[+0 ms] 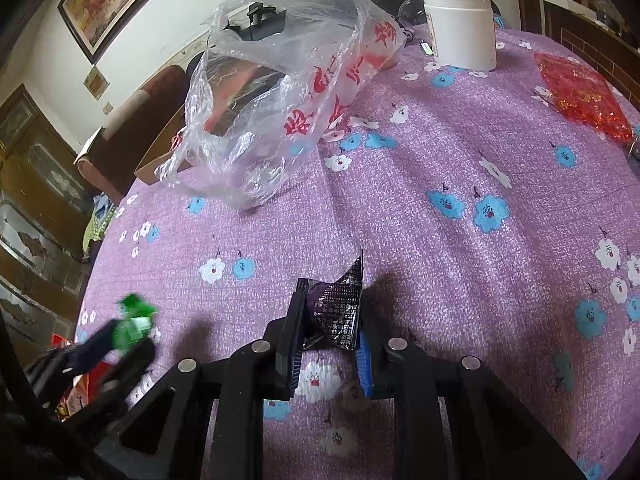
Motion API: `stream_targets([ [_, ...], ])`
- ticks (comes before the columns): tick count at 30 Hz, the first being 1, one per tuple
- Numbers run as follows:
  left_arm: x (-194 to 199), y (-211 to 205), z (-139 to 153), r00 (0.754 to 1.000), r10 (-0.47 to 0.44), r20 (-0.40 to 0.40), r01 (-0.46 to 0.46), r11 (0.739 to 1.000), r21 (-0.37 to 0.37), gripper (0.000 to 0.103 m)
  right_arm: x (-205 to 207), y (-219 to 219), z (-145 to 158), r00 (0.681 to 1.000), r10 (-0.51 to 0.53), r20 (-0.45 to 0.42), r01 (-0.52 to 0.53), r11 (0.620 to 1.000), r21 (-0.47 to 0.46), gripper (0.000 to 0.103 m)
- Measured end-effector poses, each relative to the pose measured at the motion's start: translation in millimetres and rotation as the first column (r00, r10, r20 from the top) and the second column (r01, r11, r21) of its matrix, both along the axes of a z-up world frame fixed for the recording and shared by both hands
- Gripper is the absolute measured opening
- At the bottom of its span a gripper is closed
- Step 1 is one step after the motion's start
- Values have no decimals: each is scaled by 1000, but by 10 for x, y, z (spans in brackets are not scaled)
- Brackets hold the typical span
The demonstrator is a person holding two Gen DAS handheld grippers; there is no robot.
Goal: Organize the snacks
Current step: 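Carry the green packet in the left tool and purple packet in the right tool over the box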
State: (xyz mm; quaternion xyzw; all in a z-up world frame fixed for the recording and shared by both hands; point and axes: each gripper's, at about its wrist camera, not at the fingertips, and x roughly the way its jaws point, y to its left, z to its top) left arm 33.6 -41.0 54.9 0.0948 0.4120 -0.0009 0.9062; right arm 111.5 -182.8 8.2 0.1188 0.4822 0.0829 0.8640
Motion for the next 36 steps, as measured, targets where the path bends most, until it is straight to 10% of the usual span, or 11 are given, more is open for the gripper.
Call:
stream_targets([
  [14, -1138, 803, 874, 944, 77, 321, -84, 996, 6, 35, -543, 208, 291, 997, 57, 56, -61, 996, 69, 23],
  [36, -1828, 1988, 791, 880, 316, 355, -290, 949, -127, 35, -1929, 1972, 1161, 869, 437, 233, -463, 884, 69, 22],
])
